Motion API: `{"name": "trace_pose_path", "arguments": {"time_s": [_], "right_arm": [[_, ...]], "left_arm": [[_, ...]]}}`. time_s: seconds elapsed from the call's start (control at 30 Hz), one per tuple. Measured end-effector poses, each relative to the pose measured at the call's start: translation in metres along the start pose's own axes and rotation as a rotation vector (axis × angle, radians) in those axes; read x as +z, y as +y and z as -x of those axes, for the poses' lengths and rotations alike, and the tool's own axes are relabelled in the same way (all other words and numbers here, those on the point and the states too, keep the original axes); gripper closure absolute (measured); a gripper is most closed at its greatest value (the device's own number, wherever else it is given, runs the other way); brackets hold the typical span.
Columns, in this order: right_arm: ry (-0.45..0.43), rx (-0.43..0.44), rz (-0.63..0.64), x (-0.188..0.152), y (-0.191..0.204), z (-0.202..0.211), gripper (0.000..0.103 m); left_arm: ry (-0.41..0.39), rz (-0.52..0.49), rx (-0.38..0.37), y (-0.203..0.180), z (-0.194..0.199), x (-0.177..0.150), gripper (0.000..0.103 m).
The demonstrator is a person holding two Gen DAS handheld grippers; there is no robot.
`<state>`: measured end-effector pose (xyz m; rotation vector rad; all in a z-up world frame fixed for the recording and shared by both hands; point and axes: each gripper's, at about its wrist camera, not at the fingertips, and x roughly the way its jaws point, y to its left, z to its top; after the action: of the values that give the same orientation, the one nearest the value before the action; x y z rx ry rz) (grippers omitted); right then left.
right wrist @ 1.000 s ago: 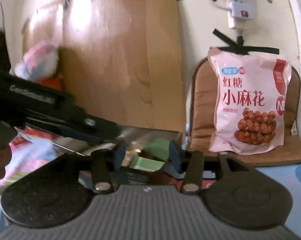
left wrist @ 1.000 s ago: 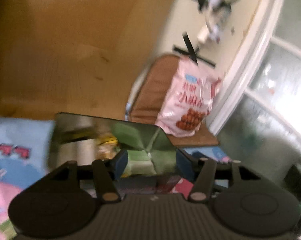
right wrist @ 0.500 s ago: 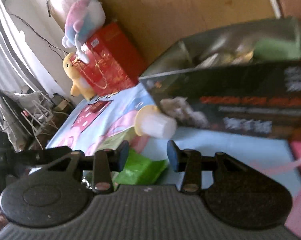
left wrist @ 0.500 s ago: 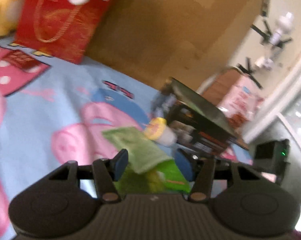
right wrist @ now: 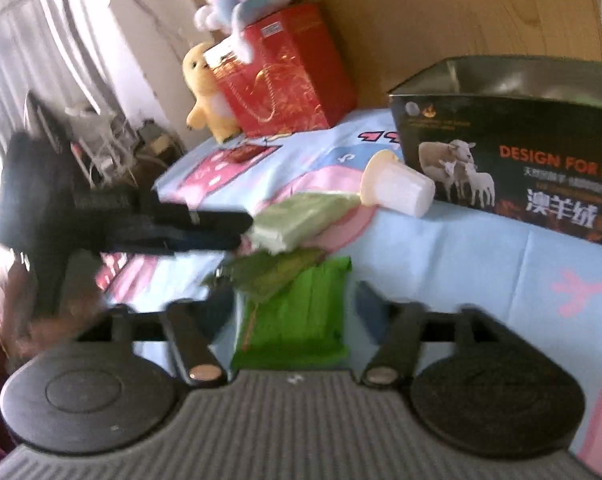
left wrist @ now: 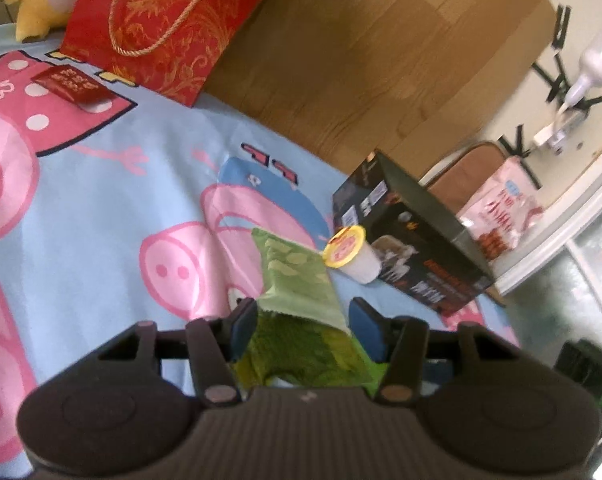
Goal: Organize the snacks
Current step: 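Move the open left tool back to the remaining green packets, then close the left tool on the bright green labelled packet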
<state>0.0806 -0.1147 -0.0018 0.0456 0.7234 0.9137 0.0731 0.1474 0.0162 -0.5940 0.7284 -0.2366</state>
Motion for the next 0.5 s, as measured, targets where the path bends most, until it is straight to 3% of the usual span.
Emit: {"name": "trace_pose_path", "arguments": {"time_s": [0.13,0.17,0.2,0.37,0.5], "right_arm": [[0.005,-0.097,0.162,-0.014,0.023,-0.01,0.021],[0.003,-0.116,0.182,-0.015,0.025,-0.01,0.032],[0.002,-0.124,0.193,-0.016,0.026,-0.01,0.032],[-0.023,-0.158,0.197,-0.024,0.017,0.007,0.036],[-0.084,-0.23,0.153,-0.038,0.003,0.037,0.036]], "left_arm": [[-0.004,-0.019,-0.026,-0.01,0.012,-0.007,0.049],[0.002,-0.031,-0.028,-0.014,0.014,-0.01,0.049],[0.009,-0.041,-0.032,-0.017,0.016,-0.013,0.049],[0.073,-0.086,-0.098,-0.035,0.015,-0.026,0.049],[0.161,-0.134,-0.161,-0.061,-0.01,-0.037,0.045]]}}
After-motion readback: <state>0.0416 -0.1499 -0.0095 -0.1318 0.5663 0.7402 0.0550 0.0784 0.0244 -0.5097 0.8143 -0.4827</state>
